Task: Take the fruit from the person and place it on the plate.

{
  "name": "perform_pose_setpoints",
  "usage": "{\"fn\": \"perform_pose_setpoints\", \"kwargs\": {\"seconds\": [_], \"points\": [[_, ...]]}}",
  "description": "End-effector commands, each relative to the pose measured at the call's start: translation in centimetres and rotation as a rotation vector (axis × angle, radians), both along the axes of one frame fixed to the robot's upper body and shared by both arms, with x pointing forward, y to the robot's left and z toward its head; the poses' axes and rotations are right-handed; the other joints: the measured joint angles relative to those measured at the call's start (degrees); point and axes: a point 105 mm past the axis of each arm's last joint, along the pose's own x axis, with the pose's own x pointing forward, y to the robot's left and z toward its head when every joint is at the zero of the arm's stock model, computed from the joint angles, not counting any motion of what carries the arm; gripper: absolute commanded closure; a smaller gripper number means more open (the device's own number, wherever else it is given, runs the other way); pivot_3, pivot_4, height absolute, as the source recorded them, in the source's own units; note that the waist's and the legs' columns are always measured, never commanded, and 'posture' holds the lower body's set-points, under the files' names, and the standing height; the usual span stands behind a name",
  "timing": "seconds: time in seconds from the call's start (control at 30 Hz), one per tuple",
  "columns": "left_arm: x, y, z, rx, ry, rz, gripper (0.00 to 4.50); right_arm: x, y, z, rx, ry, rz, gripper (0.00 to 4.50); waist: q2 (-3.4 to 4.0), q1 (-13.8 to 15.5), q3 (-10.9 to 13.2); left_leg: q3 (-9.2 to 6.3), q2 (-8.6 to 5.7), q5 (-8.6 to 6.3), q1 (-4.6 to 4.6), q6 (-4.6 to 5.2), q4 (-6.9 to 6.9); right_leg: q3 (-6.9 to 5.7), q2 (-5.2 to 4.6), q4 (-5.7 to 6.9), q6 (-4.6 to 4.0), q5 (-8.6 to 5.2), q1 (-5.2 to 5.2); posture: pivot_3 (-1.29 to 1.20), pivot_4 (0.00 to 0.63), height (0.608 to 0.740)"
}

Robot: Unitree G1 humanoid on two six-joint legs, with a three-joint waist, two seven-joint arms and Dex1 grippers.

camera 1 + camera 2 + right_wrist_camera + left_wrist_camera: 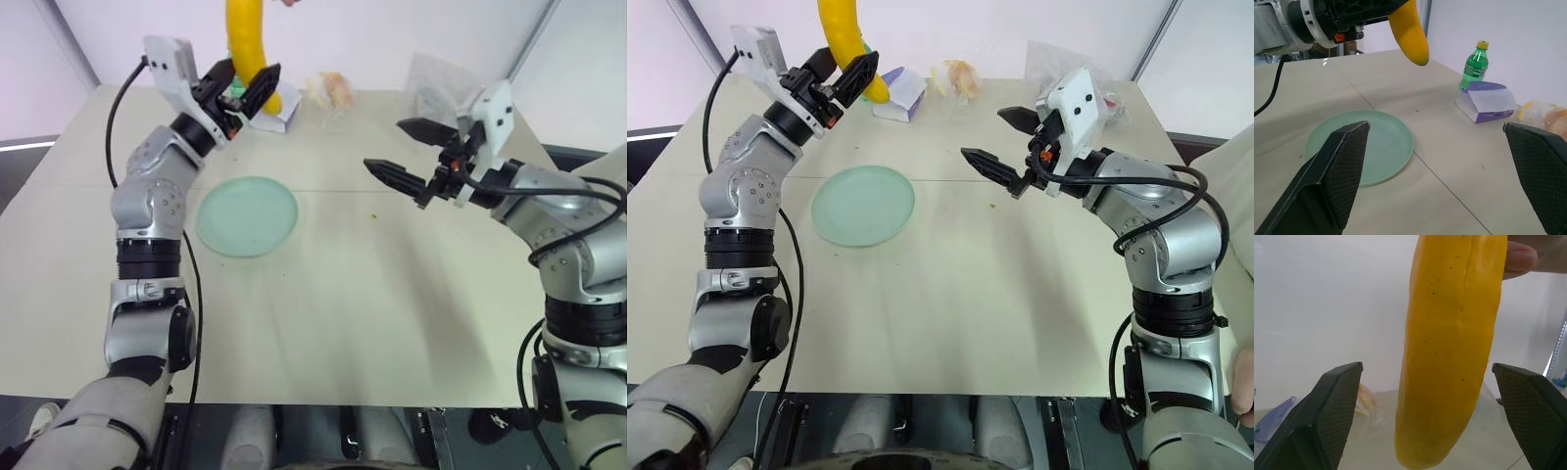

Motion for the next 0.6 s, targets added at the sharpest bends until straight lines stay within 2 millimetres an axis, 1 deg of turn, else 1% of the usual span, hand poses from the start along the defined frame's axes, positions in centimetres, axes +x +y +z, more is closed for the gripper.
{"fn": "perform_pose_setpoints", "kwargs": {"seconds": [0.03, 0.07, 0.1, 0.2, 0.23, 0.4, 0.5, 0.57, 0.6], "points": [[-0.9, -0.2, 1.8, 0.008, -0.068, -0.011, 0.61, -0.6, 0.2, 1.5, -0.004, -0.071, 0.015, 0.00, 0.00, 0.0, 0.0, 0.00, 0.00, 0.00, 0.00, 0.00, 0.00, 0.00, 0.00, 0.00, 0.00, 0.00, 0.00, 0.00, 0.150, 0.731], [-0.9, -0.2, 1.9, 0.007, -0.068, -0.012, 0.96, -0.5, 0.2, 1.5, -0.004, -0.072, 0.015, 0.00, 0.00, 0.0, 0.0, 0.00, 0.00, 0.00, 0.00, 0.00, 0.00, 0.00, 0.00, 0.00, 0.00, 0.00, 0.00, 0.00, 0.150, 0.731], [-0.9, -0.2, 1.9, 0.006, -0.069, -0.012, 1.44, -0.5, 0.2, 1.5, -0.004, -0.072, 0.016, 0.00, 0.00, 0.0, 0.0, 0.00, 0.00, 0.00, 0.00, 0.00, 0.00, 0.00, 0.00, 0.00, 0.00, 0.00, 0.00, 0.00, 0.150, 0.731], [-0.9, -0.2, 1.9, 0.005, -0.070, -0.016, 3.03, -0.5, 0.2, 1.6, -0.005, -0.072, 0.018, 0.00, 0.00, 0.0, 0.0, 0.00, 0.00, 0.00, 0.00, 0.00, 0.00, 0.00, 0.00, 0.00, 0.00, 0.00, 0.00, 0.00, 0.150, 0.731], [-0.9, -0.2, 1.9, 0.005, -0.070, -0.015, 3.34, -0.5, 0.2, 1.6, -0.005, -0.072, 0.019, 0.00, 0.00, 0.0, 0.0, 0.00, 0.00, 0.00, 0.00, 0.00, 0.00, 0.00, 0.00, 0.00, 0.00, 0.00, 0.00, 0.00, 0.150, 0.731], [-0.8, 0.1, 1.9, 0.002, -0.064, 0.002, 3.34, -0.5, 0.3, 1.6, -0.007, -0.072, 0.018, 0.00, 0.00, 0.0, 0.0, 0.00, 0.00, 0.00, 0.00, 0.00, 0.00, 0.00, 0.00, 0.00, 0.00, 0.00, 0.00, 0.00, 0.150, 0.731], [-0.9, 0.0, 1.5, 0.017, -0.055, -0.004, 3.34, -0.6, 0.3, 1.6, -0.009, -0.071, 0.017, 0.00, 0.00, 0.0, 0.0, 0.00, 0.00, 0.00, 0.00, 0.00, 0.00, 0.00, 0.00, 0.00, 0.00, 0.00, 0.00, 0.00, 0.150, 0.731], [-1.3, 0.1, 0.8, 0.029, -0.027, -0.011, 3.34, -0.6, 0.3, 1.6, -0.009, -0.071, 0.017, 0.00, 0.00, 0.0, 0.0, 0.00, 0.00, 0.00, 0.00, 0.00, 0.00, 0.00, 0.00, -0.01, 0.00, 0.00, 0.00, 0.00, 0.150, 0.731], [-1.5, 0.2, 0.1, 0.038, -0.003, -0.009, 3.34, -0.6, 0.3, 1.5, -0.009, -0.070, 0.016, 0.00, 0.00, -0.1, 0.0, 0.00, 0.00, 0.00, 0.00, 0.00, -0.01, 0.00, 0.00, -0.01, 0.00, 0.00, 0.00, 0.00, 0.150, 0.731]]}}
